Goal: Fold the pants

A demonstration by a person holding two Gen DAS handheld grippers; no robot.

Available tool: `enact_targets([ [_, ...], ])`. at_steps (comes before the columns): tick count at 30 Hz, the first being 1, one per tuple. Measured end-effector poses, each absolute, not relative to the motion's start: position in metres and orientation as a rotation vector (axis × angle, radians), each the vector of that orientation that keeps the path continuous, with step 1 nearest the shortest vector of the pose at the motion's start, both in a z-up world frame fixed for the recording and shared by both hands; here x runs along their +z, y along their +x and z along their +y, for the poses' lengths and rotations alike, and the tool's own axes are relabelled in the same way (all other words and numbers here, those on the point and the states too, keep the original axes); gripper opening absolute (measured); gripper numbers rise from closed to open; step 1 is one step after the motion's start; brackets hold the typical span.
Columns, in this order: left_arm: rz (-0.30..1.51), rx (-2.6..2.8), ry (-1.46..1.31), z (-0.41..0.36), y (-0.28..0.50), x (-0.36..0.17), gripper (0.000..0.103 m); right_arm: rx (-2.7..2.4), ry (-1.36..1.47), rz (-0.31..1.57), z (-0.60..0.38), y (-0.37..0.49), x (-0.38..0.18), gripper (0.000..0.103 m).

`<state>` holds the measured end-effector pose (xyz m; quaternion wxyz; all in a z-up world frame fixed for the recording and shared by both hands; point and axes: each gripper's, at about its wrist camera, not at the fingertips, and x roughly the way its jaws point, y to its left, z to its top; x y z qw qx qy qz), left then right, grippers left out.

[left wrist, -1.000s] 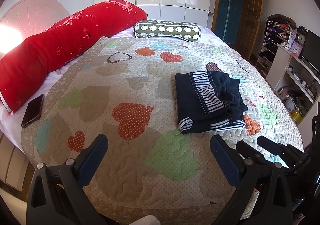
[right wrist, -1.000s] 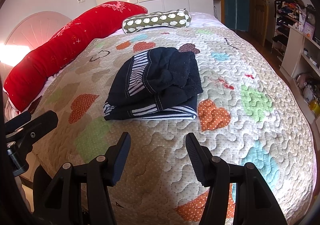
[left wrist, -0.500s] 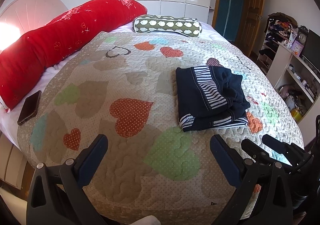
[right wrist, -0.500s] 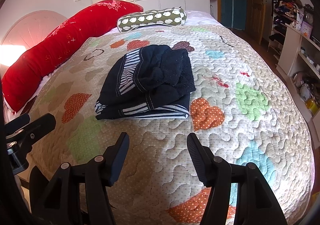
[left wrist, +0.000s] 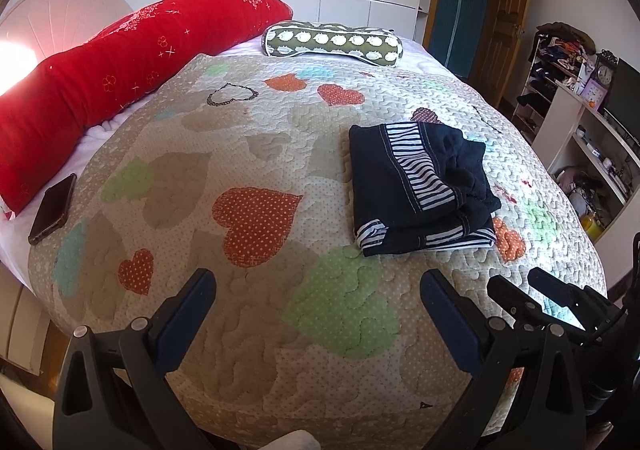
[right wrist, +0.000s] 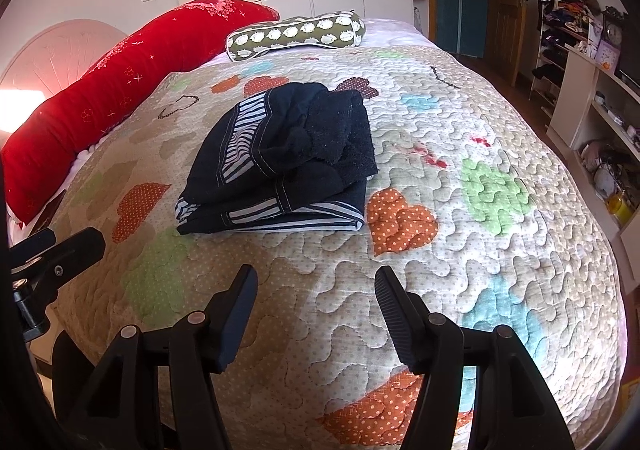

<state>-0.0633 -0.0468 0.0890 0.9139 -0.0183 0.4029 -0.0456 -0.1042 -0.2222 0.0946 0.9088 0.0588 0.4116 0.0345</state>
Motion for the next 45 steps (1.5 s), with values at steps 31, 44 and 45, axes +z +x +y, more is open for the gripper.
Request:
enact_targets([
  [31, 0.841, -0.104, -0.041, -0.048, -0.062, 0.085, 0.102, 0.085, 0.091, 0.847, -0.208, -0.109, 0.093, 0.067],
  [44, 0.845, -0.096, -0.05, -0.046, -0.061, 0.082, 0.102, 0.053, 0.069, 0.866, -0.207, -0.106, 0.089, 0.067],
  [45, 0.844, -0.094, -0.053, -0.045, -0.061, 0.082, 0.102, 0.042, 0.062, 0.865, -0.207, -0.106, 0.089, 0.067],
])
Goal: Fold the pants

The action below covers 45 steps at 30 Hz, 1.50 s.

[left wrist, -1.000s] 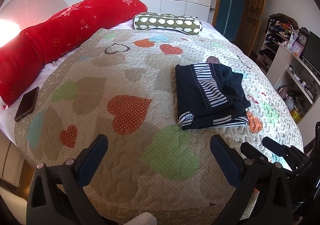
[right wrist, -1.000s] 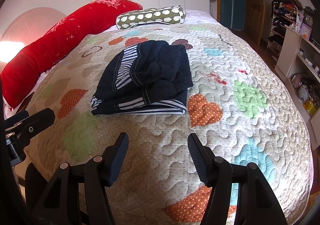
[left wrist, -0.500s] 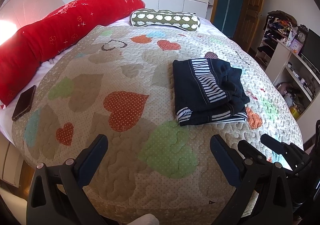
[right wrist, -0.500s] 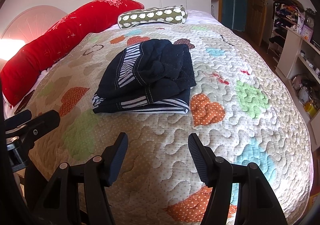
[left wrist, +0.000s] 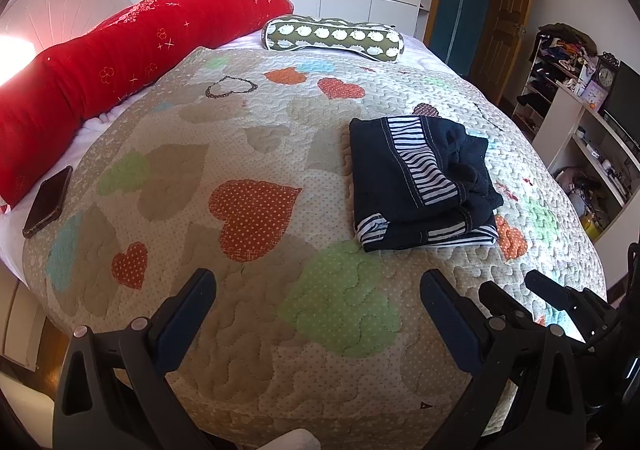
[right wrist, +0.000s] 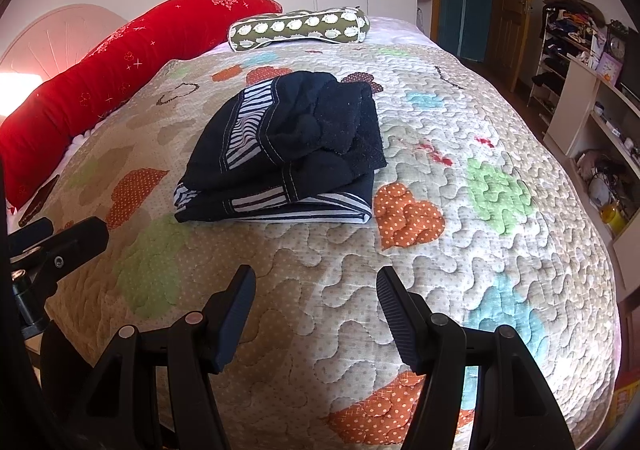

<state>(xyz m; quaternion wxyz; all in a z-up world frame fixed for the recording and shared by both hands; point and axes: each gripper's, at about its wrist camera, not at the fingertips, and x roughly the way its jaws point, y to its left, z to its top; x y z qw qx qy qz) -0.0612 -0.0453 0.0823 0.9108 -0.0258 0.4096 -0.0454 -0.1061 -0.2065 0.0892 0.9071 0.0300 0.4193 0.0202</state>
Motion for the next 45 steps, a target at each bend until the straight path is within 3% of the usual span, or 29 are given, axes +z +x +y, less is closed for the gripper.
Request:
enact_targets([
  [22, 0.841, -0.092, -0.026, -0.049, -0.062, 0.083, 0.102, -0.147, -0.182, 0.772, -0.193, -0.119, 0.106, 0.07],
  [45, 0.846, -0.092, -0.021, -0.051, -0.062, 0.08, 0.102, -0.141, -0.189, 0.786, -0.197, -0.116, 0.103, 0.071],
])
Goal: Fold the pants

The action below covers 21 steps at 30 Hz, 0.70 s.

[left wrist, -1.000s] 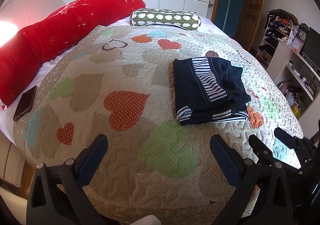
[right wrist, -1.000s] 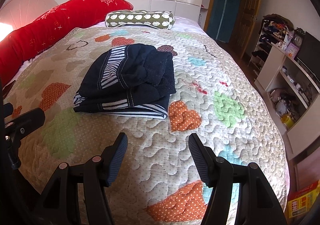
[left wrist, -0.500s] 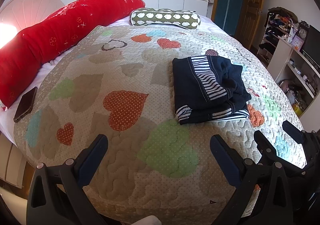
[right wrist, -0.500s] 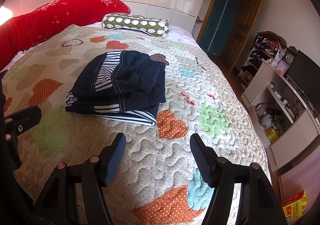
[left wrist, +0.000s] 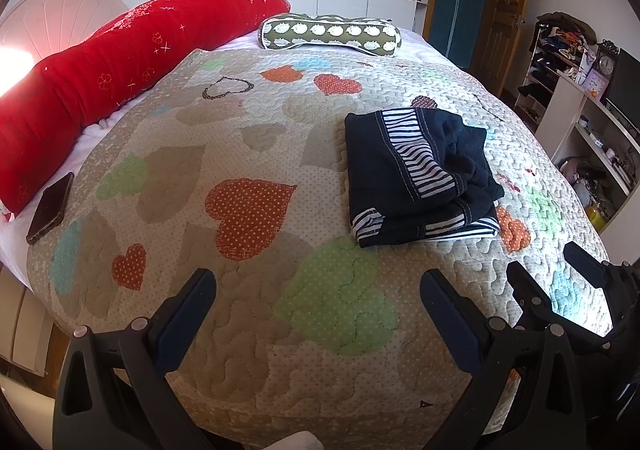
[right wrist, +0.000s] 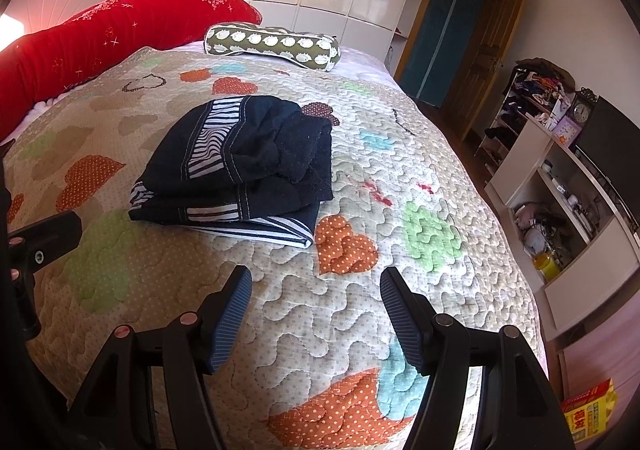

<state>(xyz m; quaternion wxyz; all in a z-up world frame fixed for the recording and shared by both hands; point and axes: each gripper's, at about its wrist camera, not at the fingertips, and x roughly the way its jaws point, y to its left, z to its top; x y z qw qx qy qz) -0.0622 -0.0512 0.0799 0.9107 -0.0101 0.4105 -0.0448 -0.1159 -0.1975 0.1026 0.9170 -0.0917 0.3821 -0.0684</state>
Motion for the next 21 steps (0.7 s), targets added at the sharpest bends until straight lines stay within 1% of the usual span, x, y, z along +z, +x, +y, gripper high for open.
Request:
enact_targets([
  [21, 0.862, -0.073, -0.001, -0.0501, -0.0587, 0.0746, 0.102, -0.089, -0.11, 0.797, -0.1991, -0.1131, 0.099, 0.072],
])
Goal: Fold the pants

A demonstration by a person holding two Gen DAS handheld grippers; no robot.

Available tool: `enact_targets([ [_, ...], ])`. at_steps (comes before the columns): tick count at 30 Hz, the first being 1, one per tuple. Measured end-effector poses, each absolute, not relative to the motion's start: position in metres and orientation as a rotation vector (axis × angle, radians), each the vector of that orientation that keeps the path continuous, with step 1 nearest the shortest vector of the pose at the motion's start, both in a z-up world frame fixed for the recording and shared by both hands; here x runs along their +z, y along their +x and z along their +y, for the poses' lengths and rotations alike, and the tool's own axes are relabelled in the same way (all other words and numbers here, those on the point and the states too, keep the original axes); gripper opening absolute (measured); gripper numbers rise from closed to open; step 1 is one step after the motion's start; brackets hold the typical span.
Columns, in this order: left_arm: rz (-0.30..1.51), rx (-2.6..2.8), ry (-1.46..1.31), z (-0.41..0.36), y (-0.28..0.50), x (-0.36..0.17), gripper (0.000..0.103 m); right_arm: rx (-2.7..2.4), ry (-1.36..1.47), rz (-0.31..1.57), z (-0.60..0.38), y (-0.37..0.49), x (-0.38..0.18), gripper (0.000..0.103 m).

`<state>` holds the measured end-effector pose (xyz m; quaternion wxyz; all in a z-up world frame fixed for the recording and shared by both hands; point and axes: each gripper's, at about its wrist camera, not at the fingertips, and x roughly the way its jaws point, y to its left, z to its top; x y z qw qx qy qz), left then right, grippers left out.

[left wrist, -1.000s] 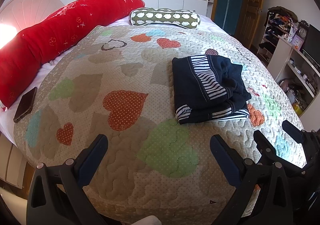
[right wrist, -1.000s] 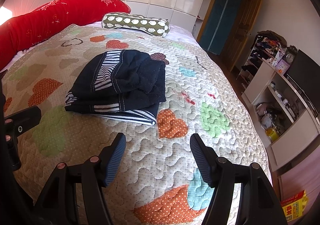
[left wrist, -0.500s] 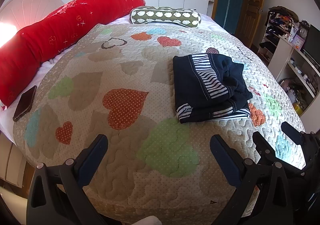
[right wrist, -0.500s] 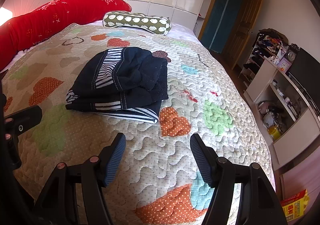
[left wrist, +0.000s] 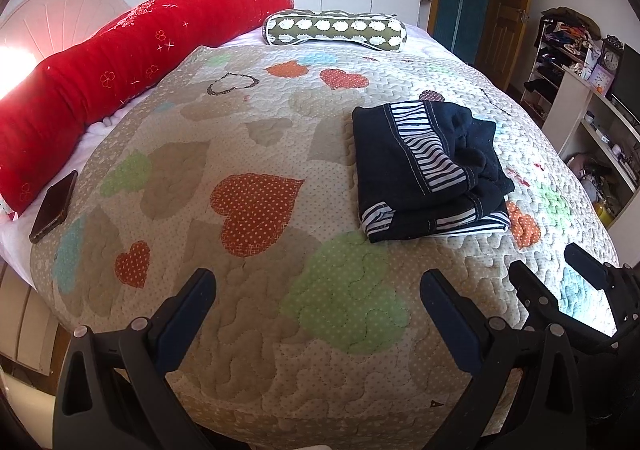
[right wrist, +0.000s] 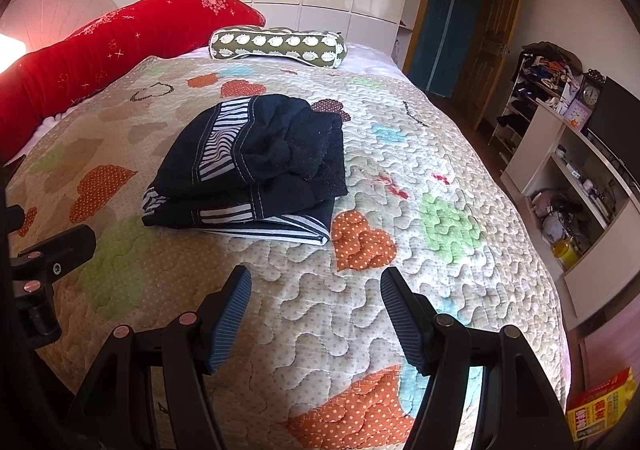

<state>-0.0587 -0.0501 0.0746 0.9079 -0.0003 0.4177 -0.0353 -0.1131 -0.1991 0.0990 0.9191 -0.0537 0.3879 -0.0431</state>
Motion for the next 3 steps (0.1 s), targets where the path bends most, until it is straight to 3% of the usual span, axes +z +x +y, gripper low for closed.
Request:
enact_targets([
  [3, 0.872, -0.073, -0.004, -0.0493, -0.0579, 0.0733, 0.102, -0.056, -0.095, 0.816, -0.1961, -0.1116, 0.096, 0.072],
])
